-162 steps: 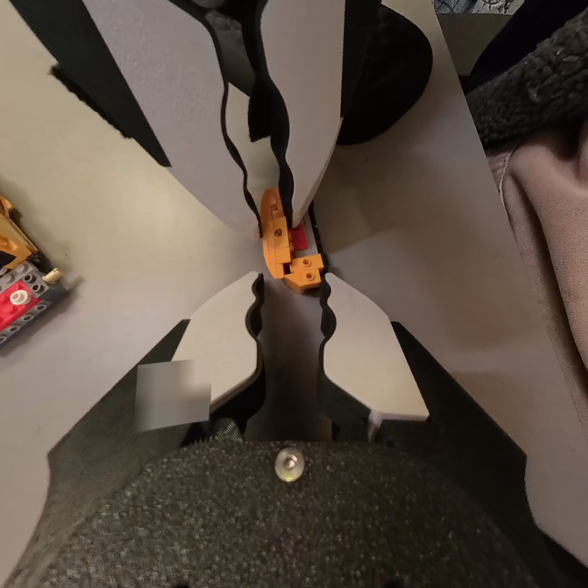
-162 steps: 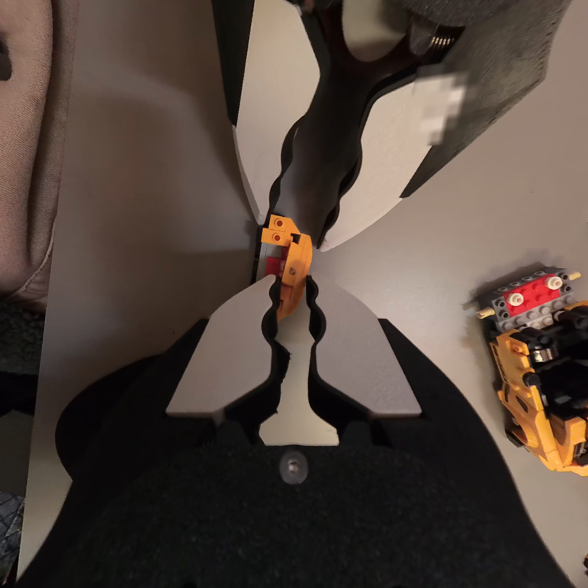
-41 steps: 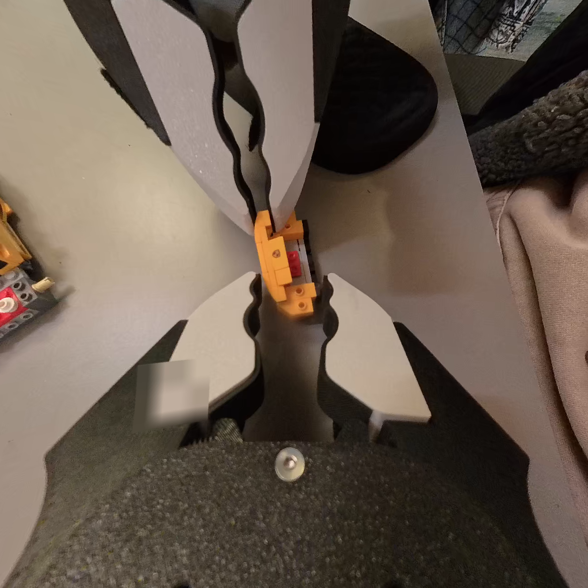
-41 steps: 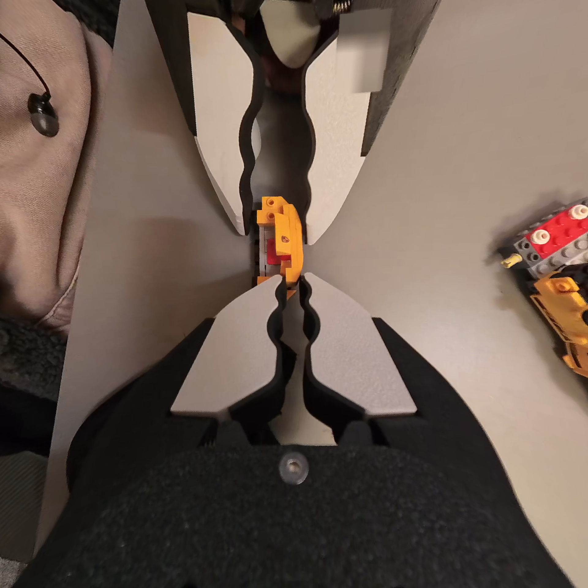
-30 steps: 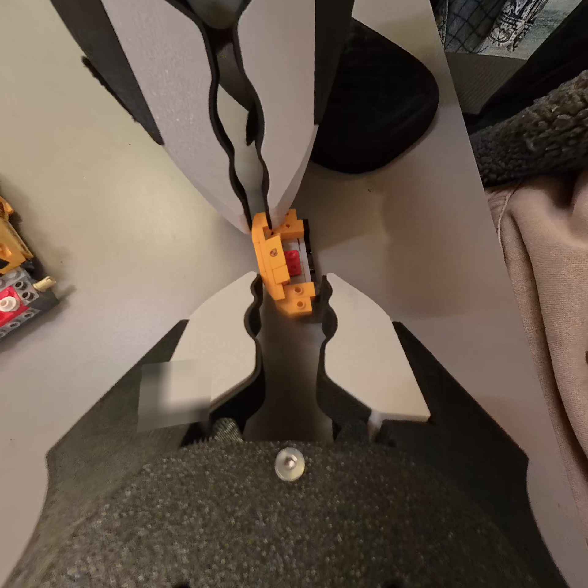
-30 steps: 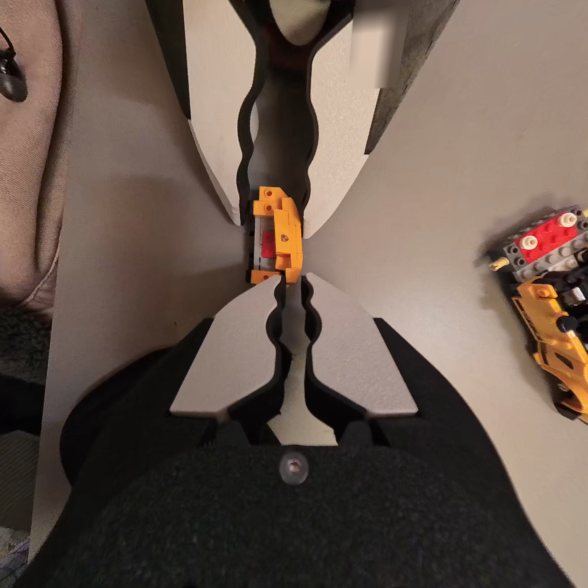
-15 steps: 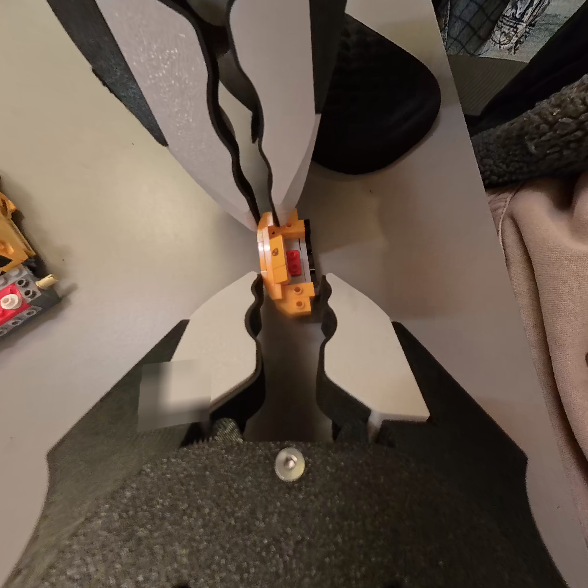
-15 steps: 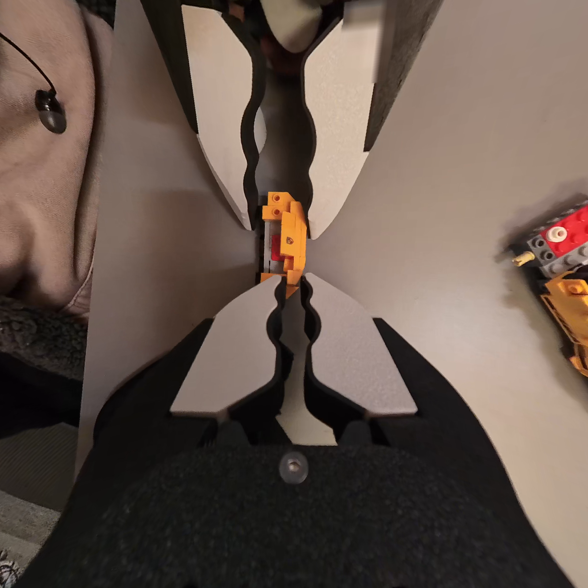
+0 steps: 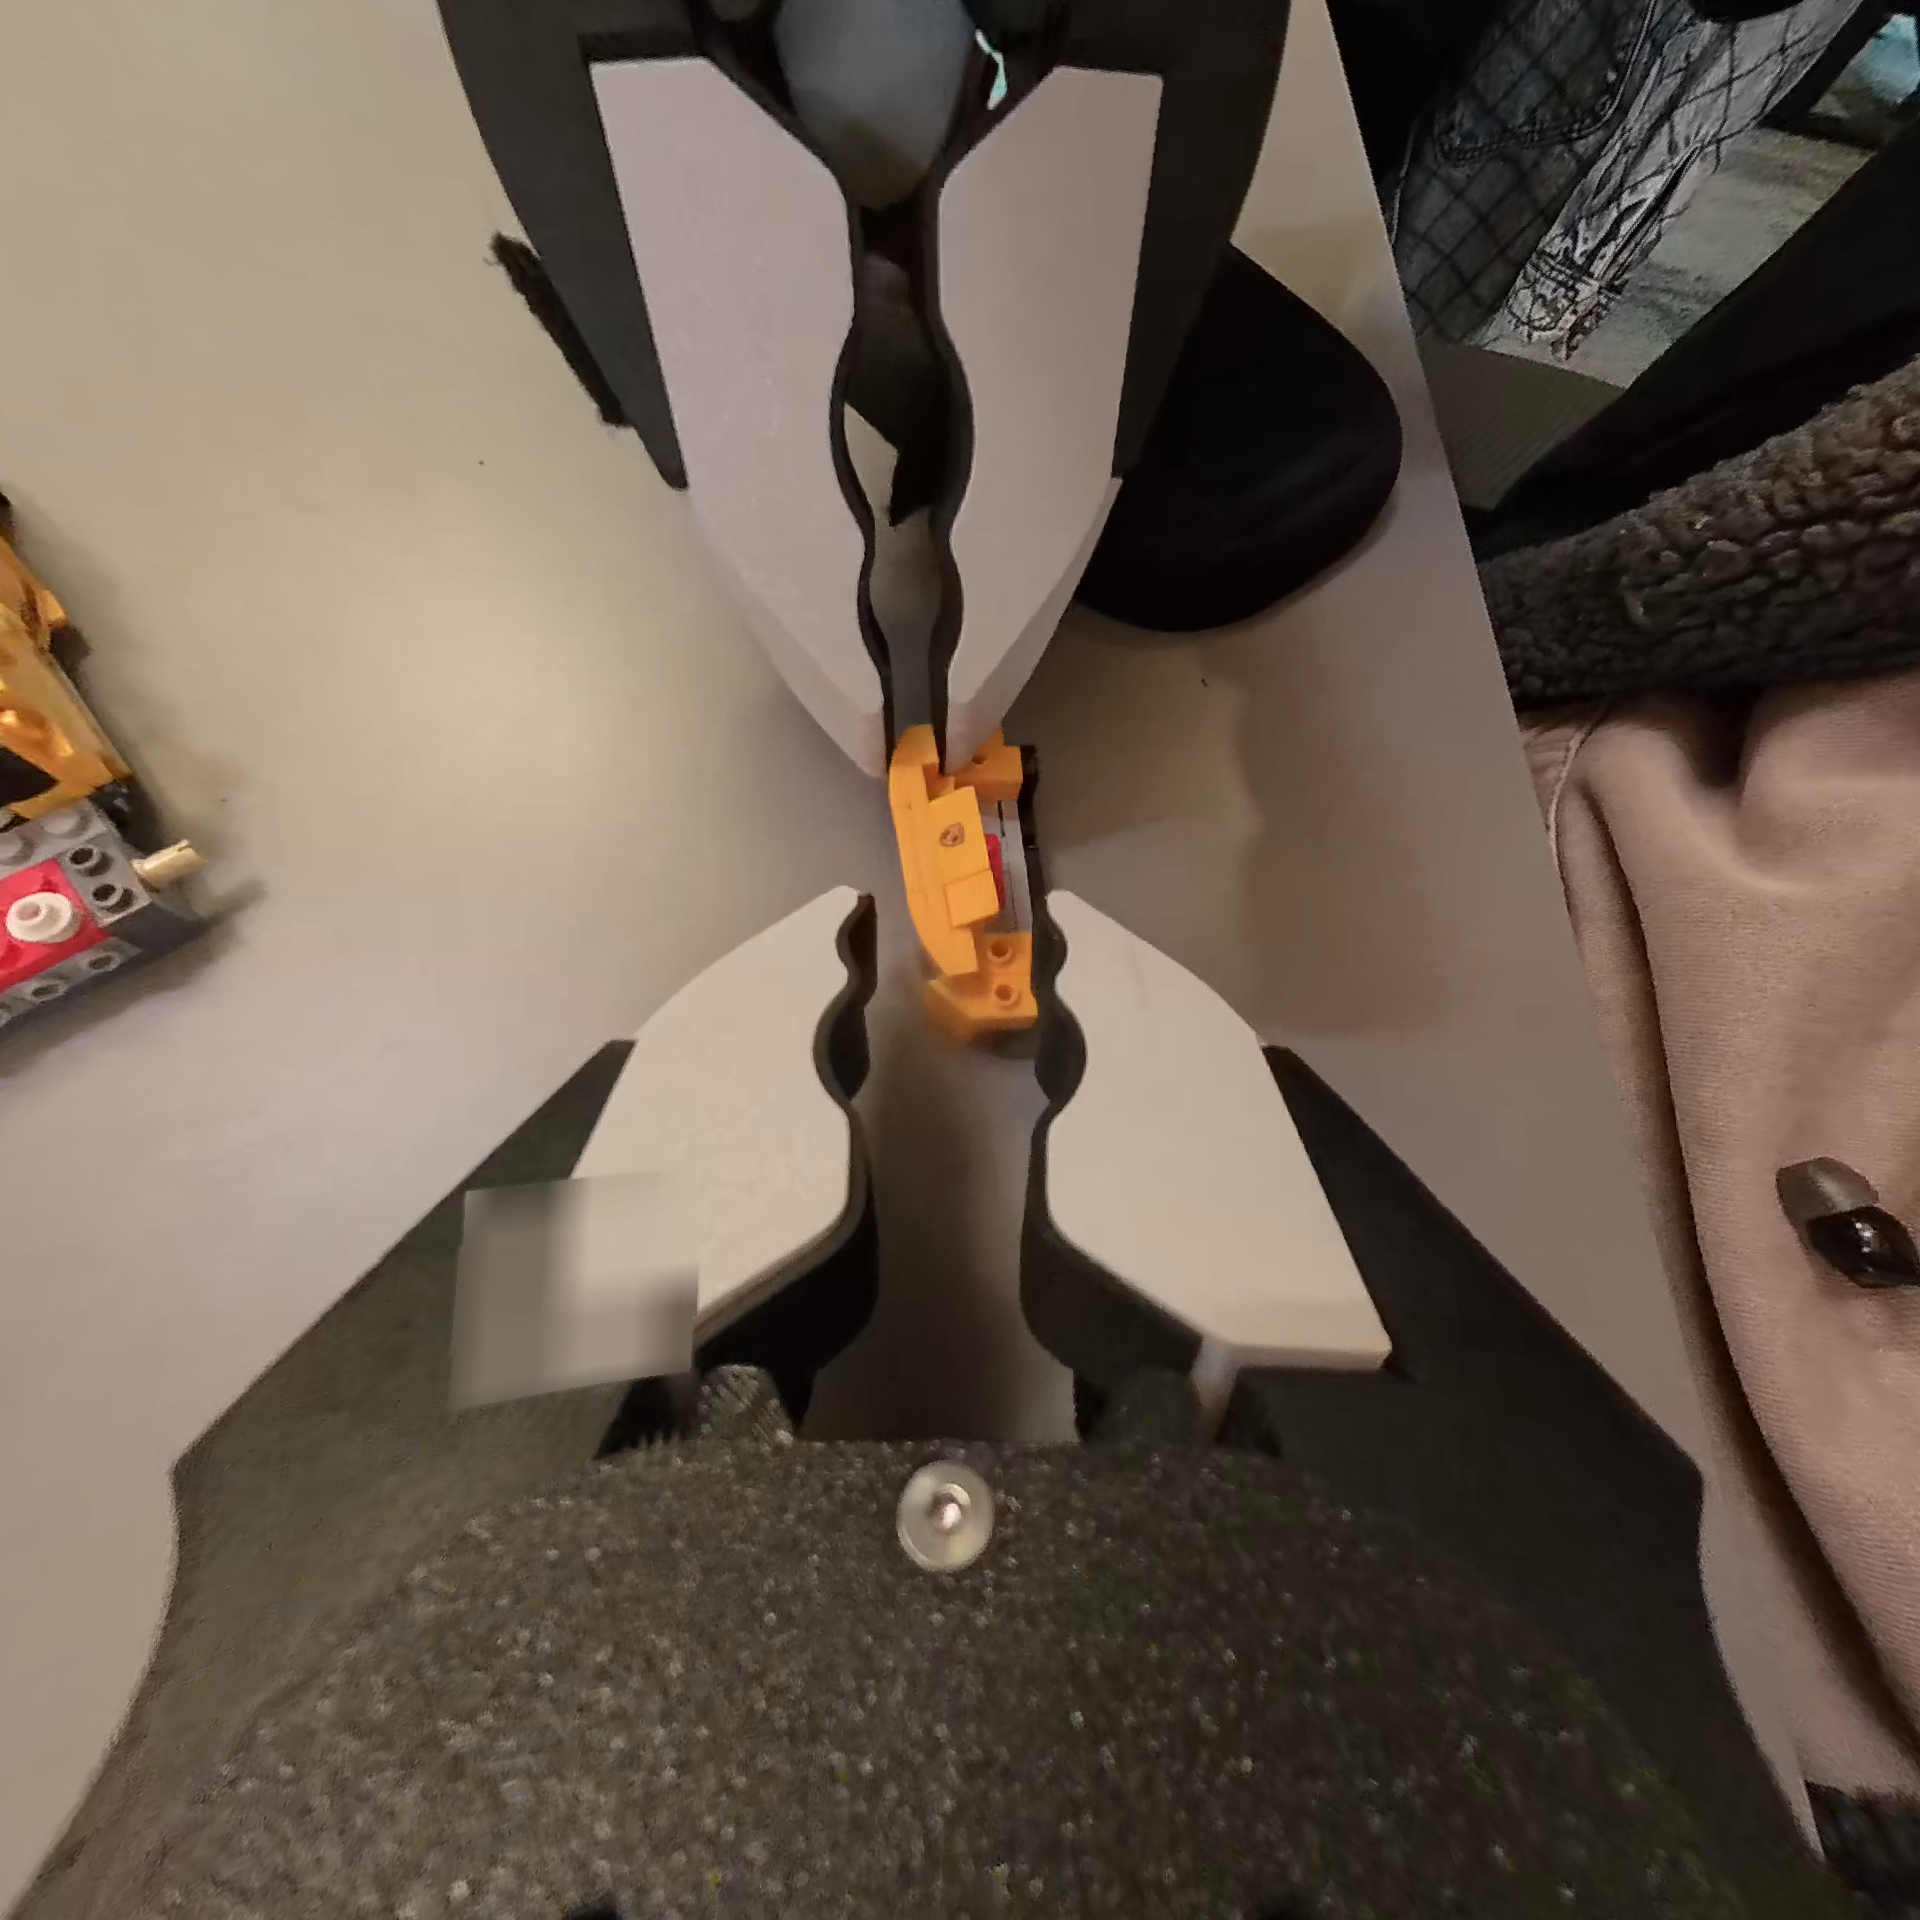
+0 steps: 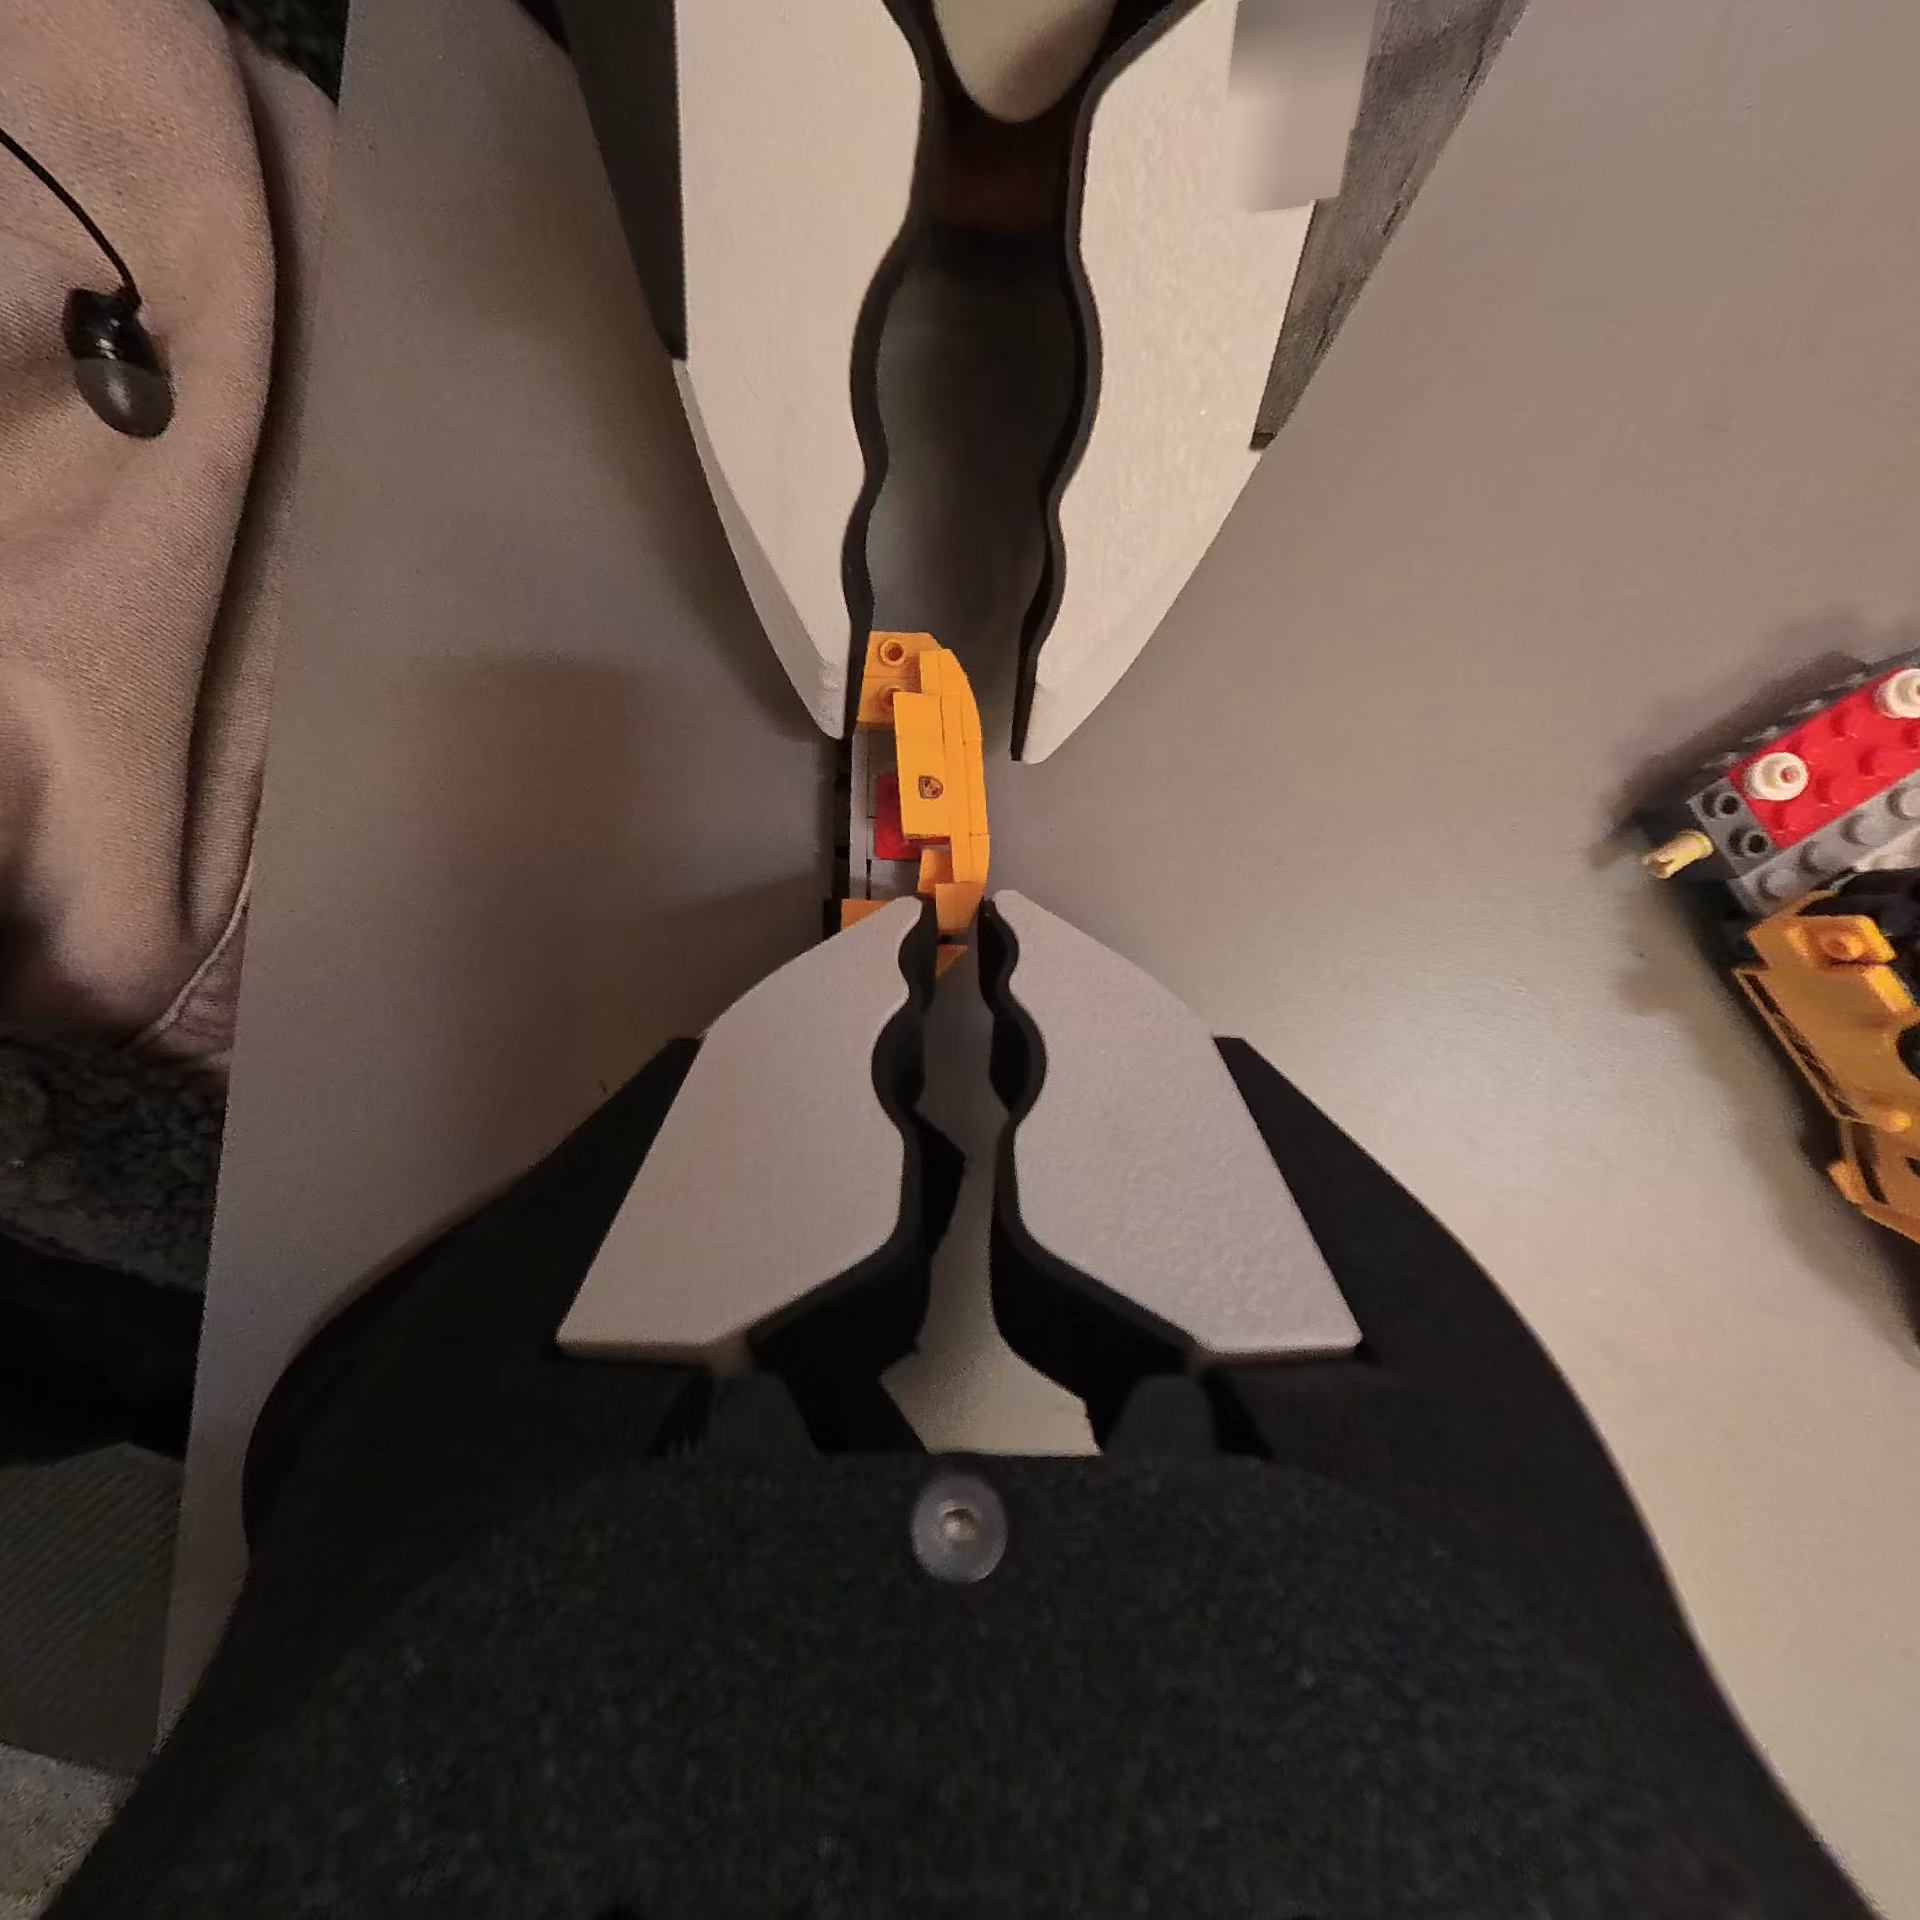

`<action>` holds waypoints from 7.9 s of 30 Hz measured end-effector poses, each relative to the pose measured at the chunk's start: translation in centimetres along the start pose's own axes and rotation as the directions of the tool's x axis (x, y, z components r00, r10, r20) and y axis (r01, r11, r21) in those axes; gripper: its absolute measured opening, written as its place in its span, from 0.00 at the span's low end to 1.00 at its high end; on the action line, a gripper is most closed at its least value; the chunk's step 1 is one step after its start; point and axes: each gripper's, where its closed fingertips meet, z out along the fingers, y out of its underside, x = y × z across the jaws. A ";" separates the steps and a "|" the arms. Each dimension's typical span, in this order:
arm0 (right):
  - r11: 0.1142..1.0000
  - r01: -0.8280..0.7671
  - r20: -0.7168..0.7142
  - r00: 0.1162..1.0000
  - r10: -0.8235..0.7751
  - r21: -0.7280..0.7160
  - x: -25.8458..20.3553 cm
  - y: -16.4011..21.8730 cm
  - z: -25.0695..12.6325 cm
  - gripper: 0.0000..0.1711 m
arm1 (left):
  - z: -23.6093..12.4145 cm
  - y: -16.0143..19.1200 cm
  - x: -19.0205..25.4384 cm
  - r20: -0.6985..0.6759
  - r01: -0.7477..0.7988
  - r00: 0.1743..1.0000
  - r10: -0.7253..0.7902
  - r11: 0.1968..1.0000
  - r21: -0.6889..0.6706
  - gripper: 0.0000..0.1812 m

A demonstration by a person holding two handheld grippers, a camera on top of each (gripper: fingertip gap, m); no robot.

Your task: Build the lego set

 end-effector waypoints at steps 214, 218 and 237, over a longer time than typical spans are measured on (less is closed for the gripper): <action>0.958 -0.287 -0.198 0.938 0.286 0.022 -2.4 -1.6 0.7 0.03 | 2.3 0.5 2.3 0.032 -0.237 0.970 0.241 0.967 -0.088 0.18; 0.970 -0.240 -0.221 0.948 0.227 -0.032 -2.4 -1.2 0.9 0.06 | 2.3 0.5 2.4 0.031 -0.238 0.970 0.242 0.967 -0.087 0.18; 0.979 -0.154 -0.396 0.914 0.091 -0.131 -2.2 -0.9 1.4 0.04 | 2.2 0.6 2.4 0.017 -0.225 0.974 0.228 0.970 -0.094 0.19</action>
